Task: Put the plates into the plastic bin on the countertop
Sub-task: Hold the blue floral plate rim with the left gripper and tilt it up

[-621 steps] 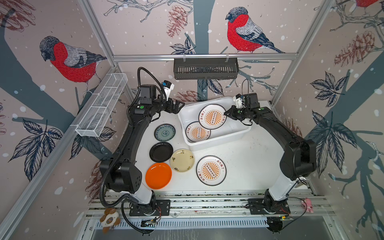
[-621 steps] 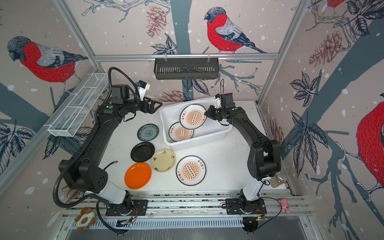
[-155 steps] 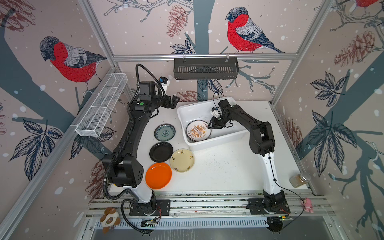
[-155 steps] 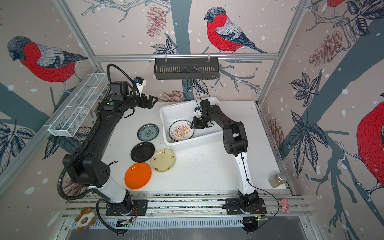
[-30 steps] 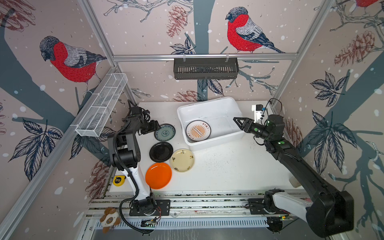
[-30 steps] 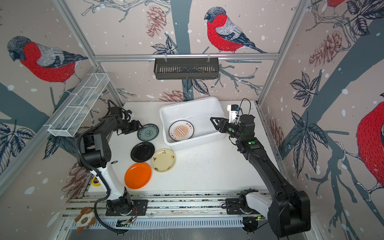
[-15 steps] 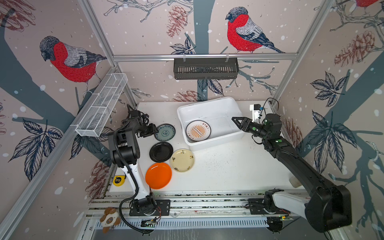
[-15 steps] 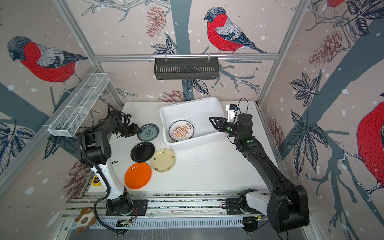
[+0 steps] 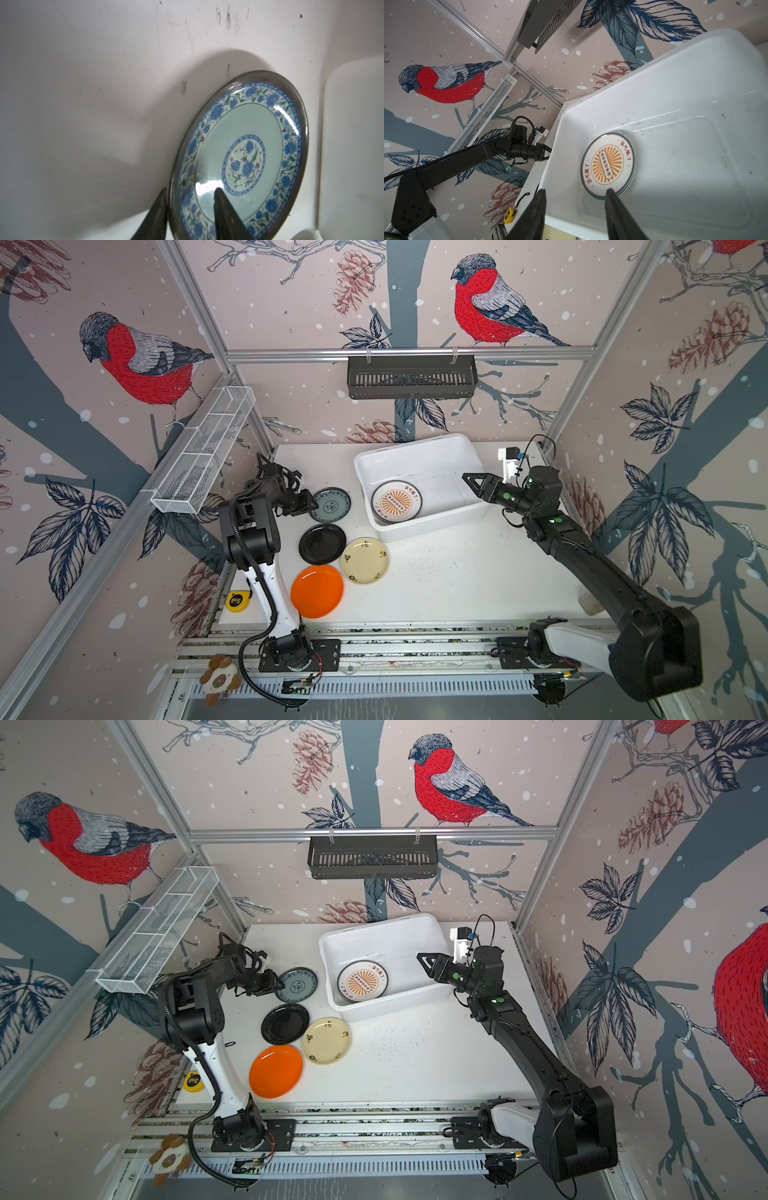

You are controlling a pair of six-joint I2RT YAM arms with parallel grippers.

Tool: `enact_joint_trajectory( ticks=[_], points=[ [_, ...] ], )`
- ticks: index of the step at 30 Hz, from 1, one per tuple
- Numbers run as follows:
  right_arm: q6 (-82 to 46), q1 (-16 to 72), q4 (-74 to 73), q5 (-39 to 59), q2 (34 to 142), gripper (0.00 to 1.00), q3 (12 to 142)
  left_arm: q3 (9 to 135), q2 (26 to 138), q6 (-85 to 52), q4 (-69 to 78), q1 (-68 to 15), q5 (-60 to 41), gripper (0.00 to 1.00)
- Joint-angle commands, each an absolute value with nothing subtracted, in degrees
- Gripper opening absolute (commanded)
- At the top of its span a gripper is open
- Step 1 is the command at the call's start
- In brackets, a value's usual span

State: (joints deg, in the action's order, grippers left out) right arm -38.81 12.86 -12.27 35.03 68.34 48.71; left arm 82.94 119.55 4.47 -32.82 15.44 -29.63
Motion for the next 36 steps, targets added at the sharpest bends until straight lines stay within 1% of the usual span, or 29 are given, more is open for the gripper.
enact_joint_trajectory(
  ticks=[1,5,8,10,13,17,20,22,36],
  points=[
    [-39.13,13.01,-14.37,34.54,68.52,0.48,48.79,83.22,120.0,5.27,-33.47,15.72,-30.65,0.37],
    [-39.36,13.16,-14.86,34.54,69.03,0.47,48.81,83.46,120.41,5.1,-33.57,16.13,-31.33,0.33],
    [-39.57,13.4,-15.42,34.54,69.29,0.47,48.77,83.63,120.91,5.23,-33.83,16.59,-31.64,0.27],
    [-39.6,13.45,-15.47,34.54,69.46,0.46,48.7,83.53,121.2,5.19,-33.87,16.87,-32.16,0.21],
    [-39.64,13.7,-15.56,34.54,69.71,0.46,48.7,83.56,121.46,5.03,-33.88,17.33,-32.73,0.15],
    [-39.64,13.75,-15.74,34.45,69.97,0.46,48.86,83.25,121.38,4.75,-33.57,17.56,-33.42,0.13],
    [-39.73,13.8,-15.83,34.38,70.01,0.46,48.79,83.57,121.14,4.75,-33.73,17.74,-34.32,0.07],
    [-39.91,13.8,-16.02,34.44,70.06,0.46,48.85,83.9,120.81,4.66,-33.96,17.84,-34.58,0.0],
    [-39.82,14.06,-16.3,34.1,70.31,0.45,48.61,90.18,118.54,1.62,-34.71,18.1,-37.86,0.0]
  ],
)
